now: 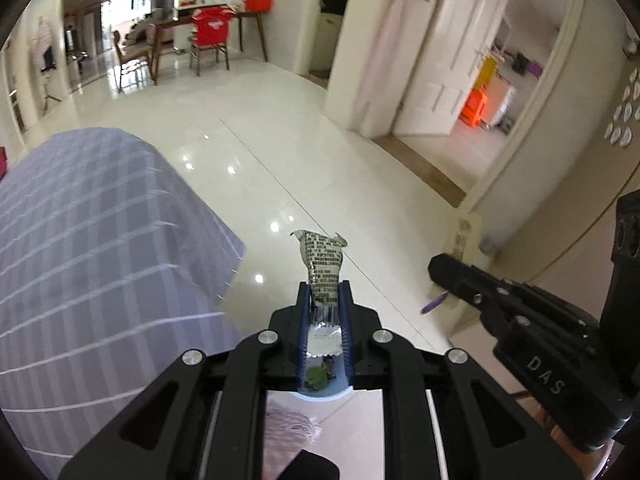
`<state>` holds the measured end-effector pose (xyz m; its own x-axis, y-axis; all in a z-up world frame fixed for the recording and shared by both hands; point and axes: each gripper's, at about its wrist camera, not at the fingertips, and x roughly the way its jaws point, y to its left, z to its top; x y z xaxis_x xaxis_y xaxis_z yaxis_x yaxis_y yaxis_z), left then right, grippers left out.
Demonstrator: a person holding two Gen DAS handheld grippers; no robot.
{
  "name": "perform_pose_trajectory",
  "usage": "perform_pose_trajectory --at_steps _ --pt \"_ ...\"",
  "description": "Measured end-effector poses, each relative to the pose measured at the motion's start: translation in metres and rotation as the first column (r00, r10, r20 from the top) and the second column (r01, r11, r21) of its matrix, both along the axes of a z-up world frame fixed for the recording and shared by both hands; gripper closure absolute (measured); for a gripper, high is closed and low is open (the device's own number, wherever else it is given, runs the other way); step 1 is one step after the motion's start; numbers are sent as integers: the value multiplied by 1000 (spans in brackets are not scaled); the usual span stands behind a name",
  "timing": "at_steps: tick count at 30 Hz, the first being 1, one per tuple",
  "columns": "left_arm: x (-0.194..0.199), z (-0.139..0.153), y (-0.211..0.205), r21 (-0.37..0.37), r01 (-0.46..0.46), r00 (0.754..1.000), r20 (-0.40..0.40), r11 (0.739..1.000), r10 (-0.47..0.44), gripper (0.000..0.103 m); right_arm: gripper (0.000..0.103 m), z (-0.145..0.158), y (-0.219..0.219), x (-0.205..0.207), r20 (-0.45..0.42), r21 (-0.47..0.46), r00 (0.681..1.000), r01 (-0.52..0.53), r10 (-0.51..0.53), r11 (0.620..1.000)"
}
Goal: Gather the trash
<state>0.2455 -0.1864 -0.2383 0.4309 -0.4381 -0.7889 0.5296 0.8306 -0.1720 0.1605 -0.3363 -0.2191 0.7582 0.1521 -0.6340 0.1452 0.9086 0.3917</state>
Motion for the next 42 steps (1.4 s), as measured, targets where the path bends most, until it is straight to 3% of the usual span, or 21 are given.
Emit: perform_pose_trajectory --at_steps 8,10,11,12,22,29,34,36,37,38,42 --pt "8 -34 -37 83 22 1000 -11 996 -21 89 100 -50 -40 5 -91 89 994 75 -67 993" --pt "3 -38 -40 92 24 1000 -11 995 -23 89 85 -56 -41 2 -99 100 992 85 -76 991" --pt "3 -40 -44 100 25 1000 -9 995 -24 89 58 -58 -42 0 -96 99 991 98 -89 990" --pt "3 -42 -47 108 27 1000 -7 994 -27 89 42 -59 -43 -3 -87 97 991 110 -102 989" --pt "2 -52 -63 144 55 998 -14 988 -53 89 42 -64 -60 -14 -84 97 983 168 -160 981" --pt "-5 -48 -73 144 76 997 -2 987 -76 89 39 -50 -70 -42 -40 57 968 249 -247 967" --pt "-8 -37 -81 143 80 996 39 986 -86 85 36 -36 -79 -58 10 90 954 296 -298 951" --pt "-7 -32 -83 141 67 996 51 988 -75 60 36 -32 -81 -65 24 102 949 312 -316 945" --pt "-6 -29 -83 143 51 997 54 988 -60 32 36 -29 -82 -68 31 105 946 318 -323 942" --pt "-7 -27 -82 138 35 997 64 990 -44 23 35 -26 -82 -71 38 105 944 322 -327 941" --pt "-13 -11 -73 132 -9 997 80 991 -1 21 32 -18 -78 -77 51 112 947 312 -319 944"
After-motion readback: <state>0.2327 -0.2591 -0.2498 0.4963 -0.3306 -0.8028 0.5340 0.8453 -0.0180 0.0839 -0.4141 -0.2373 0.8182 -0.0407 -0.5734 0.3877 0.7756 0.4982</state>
